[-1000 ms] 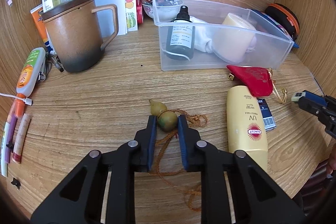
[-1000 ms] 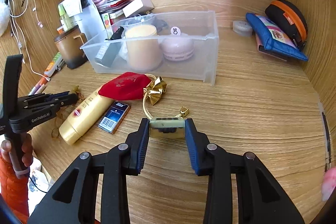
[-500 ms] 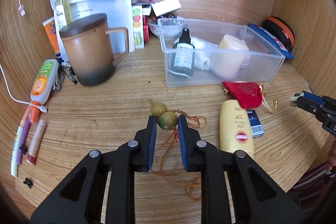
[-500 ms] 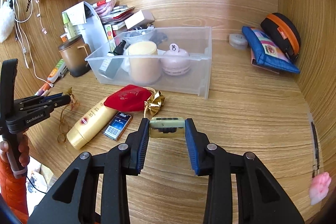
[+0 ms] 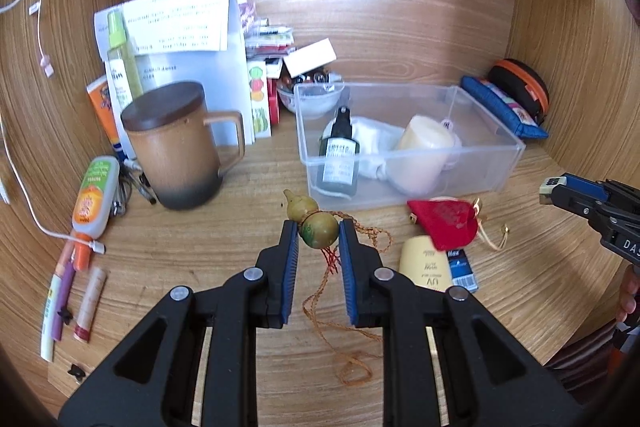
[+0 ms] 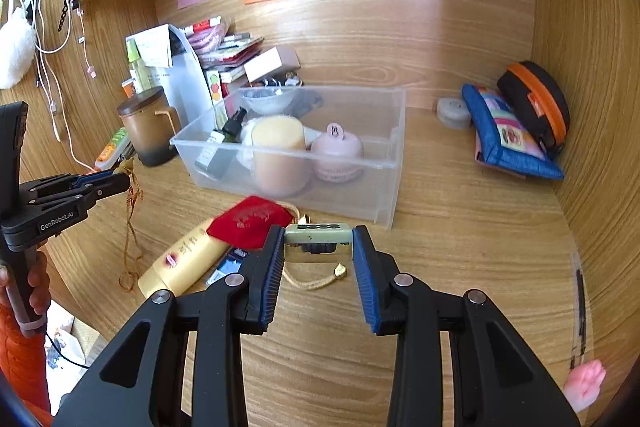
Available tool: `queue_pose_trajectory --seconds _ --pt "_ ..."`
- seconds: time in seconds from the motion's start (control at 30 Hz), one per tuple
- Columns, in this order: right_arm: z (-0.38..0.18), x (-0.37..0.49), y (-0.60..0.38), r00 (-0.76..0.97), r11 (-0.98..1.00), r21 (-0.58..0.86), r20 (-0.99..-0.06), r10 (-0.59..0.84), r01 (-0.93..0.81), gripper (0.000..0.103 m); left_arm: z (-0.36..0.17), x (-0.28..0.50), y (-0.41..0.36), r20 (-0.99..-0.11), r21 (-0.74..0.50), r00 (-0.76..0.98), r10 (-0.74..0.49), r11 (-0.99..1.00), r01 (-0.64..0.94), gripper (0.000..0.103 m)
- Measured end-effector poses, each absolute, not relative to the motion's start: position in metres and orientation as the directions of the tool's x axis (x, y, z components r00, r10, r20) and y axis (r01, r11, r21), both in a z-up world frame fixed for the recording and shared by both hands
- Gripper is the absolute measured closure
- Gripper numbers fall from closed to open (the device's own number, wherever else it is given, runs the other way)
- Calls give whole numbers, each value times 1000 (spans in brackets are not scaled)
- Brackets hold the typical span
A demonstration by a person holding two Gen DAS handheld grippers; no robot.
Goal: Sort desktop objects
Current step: 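Lift and carry the gourd charm and dice keychain over the clear box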
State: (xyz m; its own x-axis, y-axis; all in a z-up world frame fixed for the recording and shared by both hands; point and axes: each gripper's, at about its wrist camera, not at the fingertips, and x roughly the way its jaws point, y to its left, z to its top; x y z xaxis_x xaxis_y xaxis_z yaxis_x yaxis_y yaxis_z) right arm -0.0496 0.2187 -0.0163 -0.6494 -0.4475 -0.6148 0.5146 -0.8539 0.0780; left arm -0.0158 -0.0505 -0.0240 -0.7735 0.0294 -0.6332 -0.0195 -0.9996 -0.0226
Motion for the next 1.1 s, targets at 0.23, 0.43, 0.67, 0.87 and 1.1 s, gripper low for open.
queue_pose_trajectory --seconds 0.23,0.43,0.67,0.87,1.1 --pt "-1 -56 212 -672 -849 43 -590 -447 527 72 -6 -20 -48 -604 -2 -797 18 -1000 -21 83" --pt "7 -64 208 -678 -842 26 -580 -451 538 72 6 -28 -45 -585 16 -811 11 -1000 -25 83" --pt "17 -74 200 -686 -833 -14 -575 -445 553 72 19 -39 -44 -564 22 -825 17 -999 -35 83" --pt "26 -84 197 -698 -833 -26 -560 -446 553 72 34 -49 -43 -543 27 -840 22 -999 -43 83" --pt "33 -98 196 -703 -835 -16 -549 -452 550 72 58 -59 -46 -513 23 -857 38 -998 -58 83"
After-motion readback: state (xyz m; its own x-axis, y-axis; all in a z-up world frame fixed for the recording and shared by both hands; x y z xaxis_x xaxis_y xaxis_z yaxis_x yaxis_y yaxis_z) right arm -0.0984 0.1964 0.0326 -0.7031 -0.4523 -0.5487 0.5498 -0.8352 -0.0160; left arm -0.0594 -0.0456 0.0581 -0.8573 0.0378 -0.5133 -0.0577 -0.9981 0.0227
